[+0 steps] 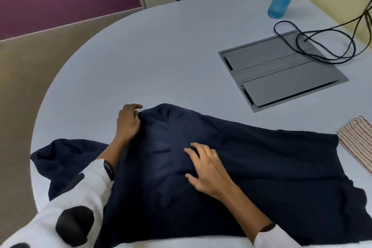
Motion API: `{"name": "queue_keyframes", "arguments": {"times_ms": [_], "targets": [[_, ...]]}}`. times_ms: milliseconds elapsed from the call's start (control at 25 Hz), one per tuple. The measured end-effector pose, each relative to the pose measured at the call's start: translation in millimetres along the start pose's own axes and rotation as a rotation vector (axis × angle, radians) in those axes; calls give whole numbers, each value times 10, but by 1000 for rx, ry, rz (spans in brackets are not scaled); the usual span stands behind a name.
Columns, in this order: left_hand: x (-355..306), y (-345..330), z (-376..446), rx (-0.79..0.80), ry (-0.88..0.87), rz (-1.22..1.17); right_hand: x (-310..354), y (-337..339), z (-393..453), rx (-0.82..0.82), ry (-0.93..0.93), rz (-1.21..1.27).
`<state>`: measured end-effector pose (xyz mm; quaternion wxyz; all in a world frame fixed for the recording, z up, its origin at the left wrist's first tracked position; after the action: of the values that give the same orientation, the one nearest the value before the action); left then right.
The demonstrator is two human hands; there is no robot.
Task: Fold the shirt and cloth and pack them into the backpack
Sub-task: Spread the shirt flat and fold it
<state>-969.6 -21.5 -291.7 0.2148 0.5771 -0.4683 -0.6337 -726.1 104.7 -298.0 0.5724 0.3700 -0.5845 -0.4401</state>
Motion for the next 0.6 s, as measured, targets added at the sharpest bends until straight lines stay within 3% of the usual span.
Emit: {"name": "queue_keyframes", "arguments": {"times_ms": [160,320,400,600], "targets": [[25,-253,314,186,1,22,28,70,-3,-113,-4,-16],[-109,-464,464,317,16,28,-311,327,-114,-282,-293,473],[-128,-486,499,379,53,38,-415,338,-205,-284,-347,644],[-287,-292,325,712,96,-231,-386,185,-283,-165,-366,875]]}}
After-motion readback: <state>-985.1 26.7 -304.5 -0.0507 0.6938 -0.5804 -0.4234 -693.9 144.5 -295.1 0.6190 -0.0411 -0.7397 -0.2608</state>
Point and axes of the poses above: each hand's wrist, its own z-axis towards the middle knuckle, its own y-axis out of the back of the hand, x = y × z, the point moved 9 cm from there along z, towards the middle knuckle, and after that the axes turned 1 degree about z, right-handed, at the moved point
